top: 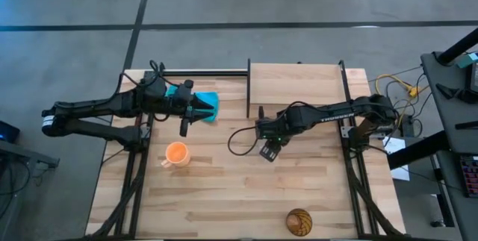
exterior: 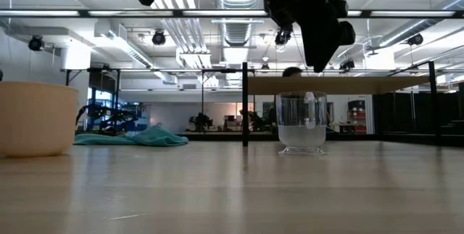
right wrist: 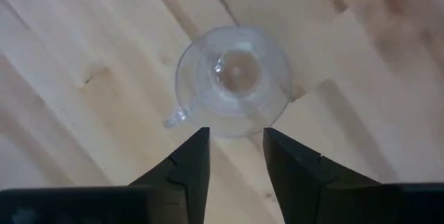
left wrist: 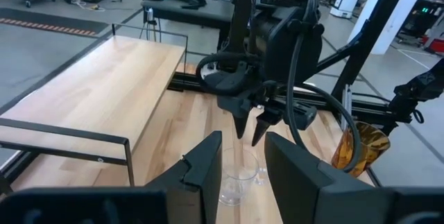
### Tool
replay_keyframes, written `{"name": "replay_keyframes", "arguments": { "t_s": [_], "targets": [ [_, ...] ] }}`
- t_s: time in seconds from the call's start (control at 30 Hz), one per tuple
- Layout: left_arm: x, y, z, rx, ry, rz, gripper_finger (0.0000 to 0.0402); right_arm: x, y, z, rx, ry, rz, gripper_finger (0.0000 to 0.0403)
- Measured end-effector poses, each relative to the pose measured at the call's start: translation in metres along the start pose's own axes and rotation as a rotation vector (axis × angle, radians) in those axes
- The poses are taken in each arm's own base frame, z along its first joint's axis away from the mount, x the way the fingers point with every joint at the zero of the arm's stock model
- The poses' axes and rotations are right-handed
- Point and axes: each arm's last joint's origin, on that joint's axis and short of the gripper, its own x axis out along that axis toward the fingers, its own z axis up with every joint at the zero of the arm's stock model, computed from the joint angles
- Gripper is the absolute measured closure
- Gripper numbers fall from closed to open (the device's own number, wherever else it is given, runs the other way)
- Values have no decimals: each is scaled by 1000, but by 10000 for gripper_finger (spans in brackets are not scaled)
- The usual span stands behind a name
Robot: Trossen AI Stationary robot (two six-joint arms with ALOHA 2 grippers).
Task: Stack small to large cups/mugs on shelf
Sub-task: Put the brown glass on the shelf
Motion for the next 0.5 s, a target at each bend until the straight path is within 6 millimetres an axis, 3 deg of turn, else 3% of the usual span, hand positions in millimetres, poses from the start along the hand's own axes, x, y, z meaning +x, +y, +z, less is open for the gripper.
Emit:
{"name": "replay_keyframes", "arguments": {
  "t_s": [0.23, 0.5],
  "targets": [
    [8, -3, -8, -62, 43, -20, 306, -1, -1, -5, 20, 59, 6, 277],
    [36, -19, -24, -68, 141, -79, 306, -10, -3, -8, 17, 49, 14, 273]
  ]
}}
